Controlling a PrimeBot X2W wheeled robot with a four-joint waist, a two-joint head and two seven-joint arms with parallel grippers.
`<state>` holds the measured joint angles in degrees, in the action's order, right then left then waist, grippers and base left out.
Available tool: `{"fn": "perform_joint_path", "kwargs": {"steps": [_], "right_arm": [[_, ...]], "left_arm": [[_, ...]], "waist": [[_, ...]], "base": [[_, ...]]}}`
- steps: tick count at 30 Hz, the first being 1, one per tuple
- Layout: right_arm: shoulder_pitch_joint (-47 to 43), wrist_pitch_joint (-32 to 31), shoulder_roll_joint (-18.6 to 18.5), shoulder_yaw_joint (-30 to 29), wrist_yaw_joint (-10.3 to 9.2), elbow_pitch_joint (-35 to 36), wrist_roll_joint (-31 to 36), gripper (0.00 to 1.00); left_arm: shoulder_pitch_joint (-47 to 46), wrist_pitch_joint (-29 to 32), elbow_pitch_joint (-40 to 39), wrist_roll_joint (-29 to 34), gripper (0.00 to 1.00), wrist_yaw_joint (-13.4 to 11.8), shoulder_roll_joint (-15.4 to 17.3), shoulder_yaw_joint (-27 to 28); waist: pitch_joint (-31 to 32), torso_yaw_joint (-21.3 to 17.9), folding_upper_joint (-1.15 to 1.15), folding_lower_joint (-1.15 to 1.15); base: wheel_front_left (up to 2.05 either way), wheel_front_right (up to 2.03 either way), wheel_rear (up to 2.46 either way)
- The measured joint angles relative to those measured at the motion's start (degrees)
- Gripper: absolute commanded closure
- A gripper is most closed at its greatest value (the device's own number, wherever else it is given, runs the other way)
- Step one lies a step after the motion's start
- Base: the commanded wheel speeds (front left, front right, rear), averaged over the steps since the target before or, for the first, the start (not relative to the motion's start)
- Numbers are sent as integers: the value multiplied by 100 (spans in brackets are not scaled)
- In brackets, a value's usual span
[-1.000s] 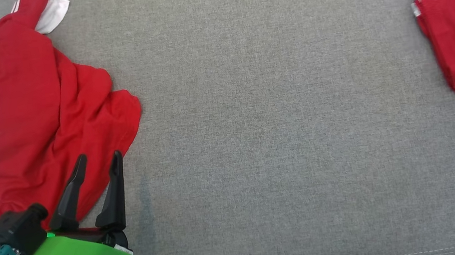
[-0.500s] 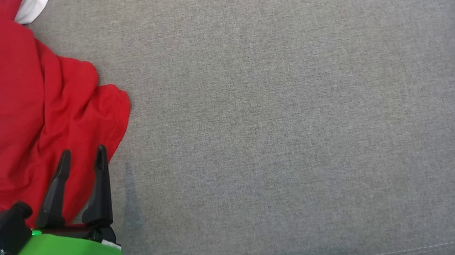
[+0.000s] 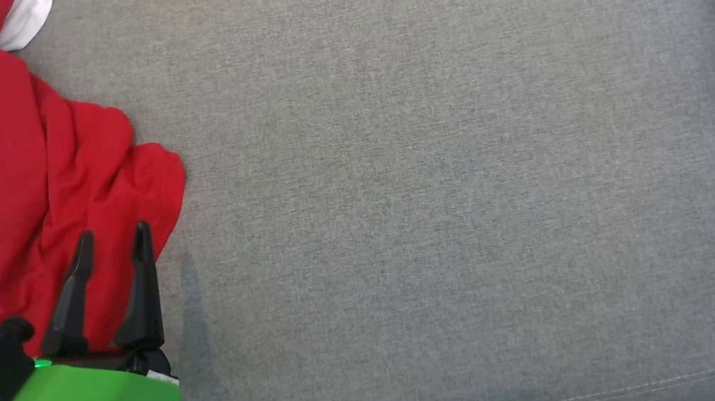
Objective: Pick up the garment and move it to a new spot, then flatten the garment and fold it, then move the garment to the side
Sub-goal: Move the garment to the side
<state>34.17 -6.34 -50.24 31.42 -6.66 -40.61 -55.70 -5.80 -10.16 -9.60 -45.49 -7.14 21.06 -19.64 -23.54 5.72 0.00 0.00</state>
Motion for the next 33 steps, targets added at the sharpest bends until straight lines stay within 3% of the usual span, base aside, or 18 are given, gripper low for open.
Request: {"fn": "perform_joint_path", "kwargs": {"steps": [4, 13, 16, 22, 33], "right_arm": [[60, 427, 196, -120, -1, 35, 31, 0], [158, 1764, 222, -454, -10, 371, 226, 0], [46, 2070, 417, -376, -43, 578, 349, 0], [-425, 2123, 1063, -168, -43, 1013, 463, 0], [-1514, 2109, 1757, 113, -51, 1885, 1104, 0]], "left_arm": [[-1, -24, 24, 2, 0, 0, -44, 46], [0, -170, 352, -4, 0, 0, -102, 263], [19, -200, 513, -3, 0, 0, -55, 307], [293, -219, 898, -3, 0, 1, -10, 318], [534, -308, 1296, -3, 0, 8, -86, 314]], "waist": [[65, -80, 0, 0], [431, -225, 0, 0], [600, -284, 0, 0], [970, -455, 0, 0], [1699, -729, 0, 0]], "base": [[0, 0, 0], [0, 0, 0], [0, 0, 0], [0, 0, 0], [0, 0, 0]]}}
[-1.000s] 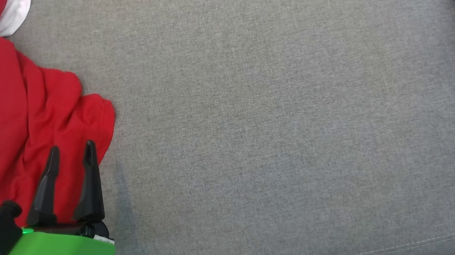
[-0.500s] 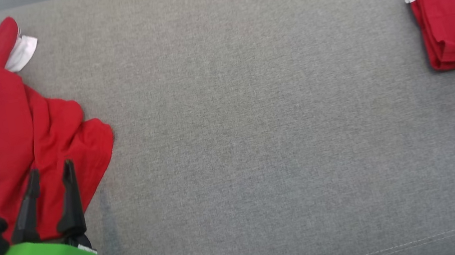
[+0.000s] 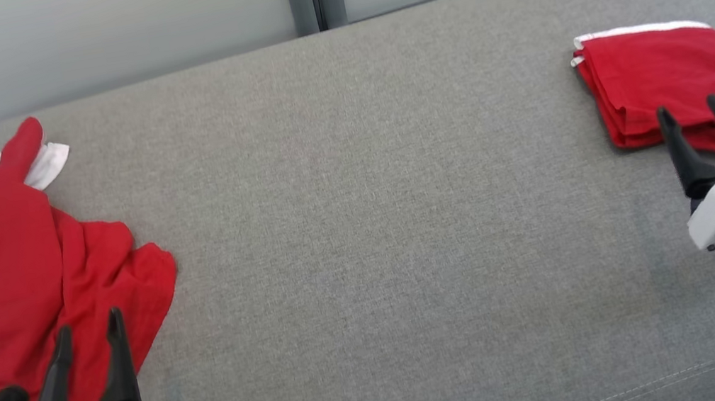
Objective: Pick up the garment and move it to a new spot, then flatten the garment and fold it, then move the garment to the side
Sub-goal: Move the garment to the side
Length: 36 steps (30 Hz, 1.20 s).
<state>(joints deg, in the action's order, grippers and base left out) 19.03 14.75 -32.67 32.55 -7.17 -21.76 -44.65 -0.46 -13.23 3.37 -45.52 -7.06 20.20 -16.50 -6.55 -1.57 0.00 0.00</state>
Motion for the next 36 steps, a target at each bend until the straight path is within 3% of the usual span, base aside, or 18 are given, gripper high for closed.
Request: {"fn": "perform_joint_path", "kwargs": {"steps": [13, 25, 36], "right_arm": [[-1010, 0, 482, -839, 0, 374, 862, 0], [-1474, 0, 918, -959, 0, 673, 1405, 0], [-1673, 0, 1113, -991, 0, 815, 1745, 0]], "left_arm": [[172, -46, 165, 42, 0, 103, -36, -38], [168, -51, 282, 350, 0, 461, 113, -344], [168, -53, 432, 349, 0, 524, 147, -238]], "waist": [[535, 97, 0, 0], [650, 416, 0, 0], [665, 521, 0, 0]], "base": [[0, 0, 0], [0, 0, 0], [0, 0, 0]]}}
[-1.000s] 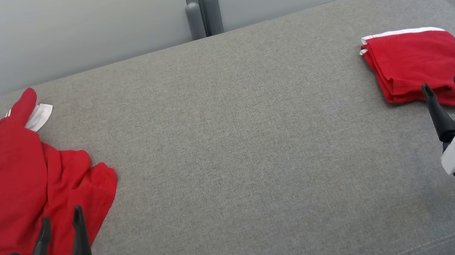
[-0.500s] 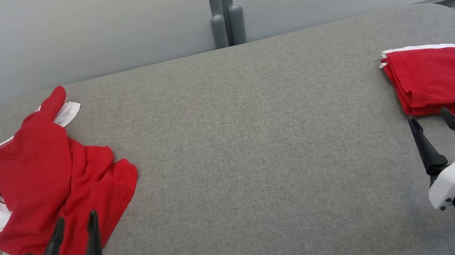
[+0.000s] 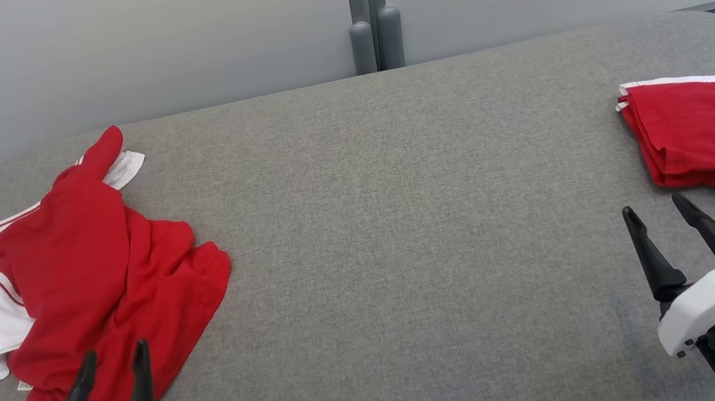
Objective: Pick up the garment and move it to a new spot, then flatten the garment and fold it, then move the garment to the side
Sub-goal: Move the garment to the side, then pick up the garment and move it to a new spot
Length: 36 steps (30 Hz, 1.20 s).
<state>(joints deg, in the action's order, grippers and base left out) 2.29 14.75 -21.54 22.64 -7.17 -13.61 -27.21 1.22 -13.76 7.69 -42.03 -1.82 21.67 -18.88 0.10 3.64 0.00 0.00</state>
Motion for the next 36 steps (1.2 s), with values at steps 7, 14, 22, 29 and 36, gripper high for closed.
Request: {"fn": "perform_joint_path", "kwargs": {"steps": [7, 14, 22, 29, 36], "right_arm": [[-94, 0, 44, -98, 0, 158, 152, 0], [-93, 0, 176, 40, 0, 319, 315, 0], [-91, 0, 188, 53, 0, 345, 361, 0], [-21, -27, 233, 160, 0, 472, 482, 0], [169, -138, 170, 102, 0, 742, 614, 0]], "left_arm": [[-8, -1, 49, -10, 0, 14, -57, 10], [-8, -16, 115, -14, 0, 12, -81, 107], [-8, -18, 171, -36, 0, 11, -96, 205], [-5, -44, 170, -172, 0, 11, -97, 419], [-152, 160, 48, -623, 0, 31, -131, 563]], "waist": [[-67, 208, 0, 0], [-136, 660, 0, 0], [-184, 1147, 0, 0], [-292, 1531, 0, 0], [-651, 1585, 0, 0]], "base": [[0, 0, 0], [0, 0, 0], [0, 0, 0], [0, 0, 0], [0, 0, 0]]}}
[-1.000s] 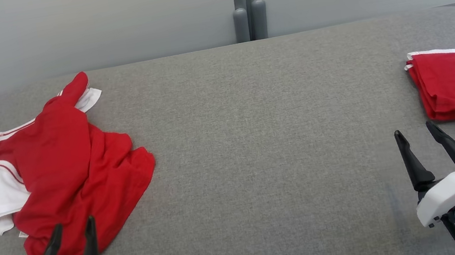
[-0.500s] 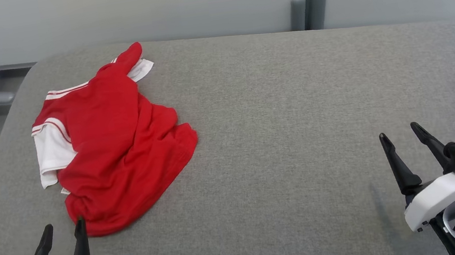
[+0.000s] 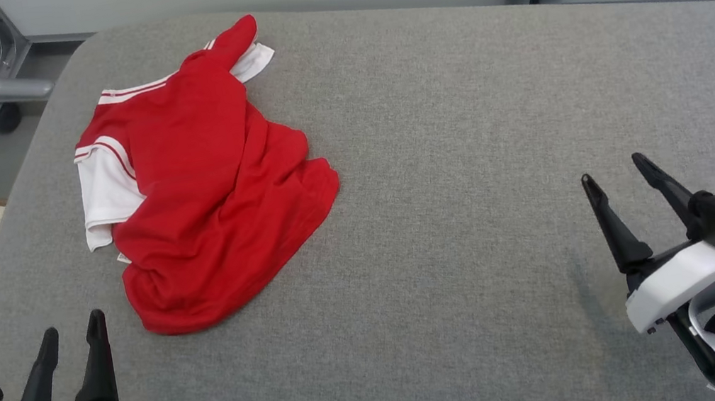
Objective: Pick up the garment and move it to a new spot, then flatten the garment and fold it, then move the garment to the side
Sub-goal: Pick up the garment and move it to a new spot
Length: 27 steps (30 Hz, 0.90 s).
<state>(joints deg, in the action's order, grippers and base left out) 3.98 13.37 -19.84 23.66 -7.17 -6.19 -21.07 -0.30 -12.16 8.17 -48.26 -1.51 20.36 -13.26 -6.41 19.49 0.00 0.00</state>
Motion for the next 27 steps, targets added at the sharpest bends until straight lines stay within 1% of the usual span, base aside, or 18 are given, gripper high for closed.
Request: {"fn": "perform_joint_path", "kwargs": {"steps": [6, 9, 12, 16, 22, 27], "right_arm": [[213, -141, -178, -108, 0, 205, 53, 0], [325, -209, -187, -116, 0, 319, 55, 0], [435, -268, -188, -115, 0, 433, 55, 0], [632, -334, -186, -93, 0, 612, 107, 0], [805, -443, -258, -87, 1, 814, 169, 0], [1097, -504, -328, -108, 8, 1014, 256, 0]], "left_arm": [[-716, 659, 40, -292, 0, -13, 4, -3], [-987, 1065, 97, -517, 0, -87, 11, -2], [-1251, 1373, 214, -806, 0, -200, -55, 59], [-1628, 1653, 345, -896, 0, -341, -76, 205], [-2119, 2034, 527, -1184, 0, -404, -182, 313], [-2421, 2079, 716, -1196, 0, -463, -162, 482]], "waist": [[-428, -25, 0, 0], [-655, -54, 0, 0], [-885, -100, 0, 0], [-1193, -190, 0, 0], [-1661, -374, 0, 0], [-2056, -532, 0, 1]], "base": [[0, 0, 0], [0, 0, 0], [0, 0, 0], [0, 0, 0], [0, 0, 0], [0, 0, 0]]}}
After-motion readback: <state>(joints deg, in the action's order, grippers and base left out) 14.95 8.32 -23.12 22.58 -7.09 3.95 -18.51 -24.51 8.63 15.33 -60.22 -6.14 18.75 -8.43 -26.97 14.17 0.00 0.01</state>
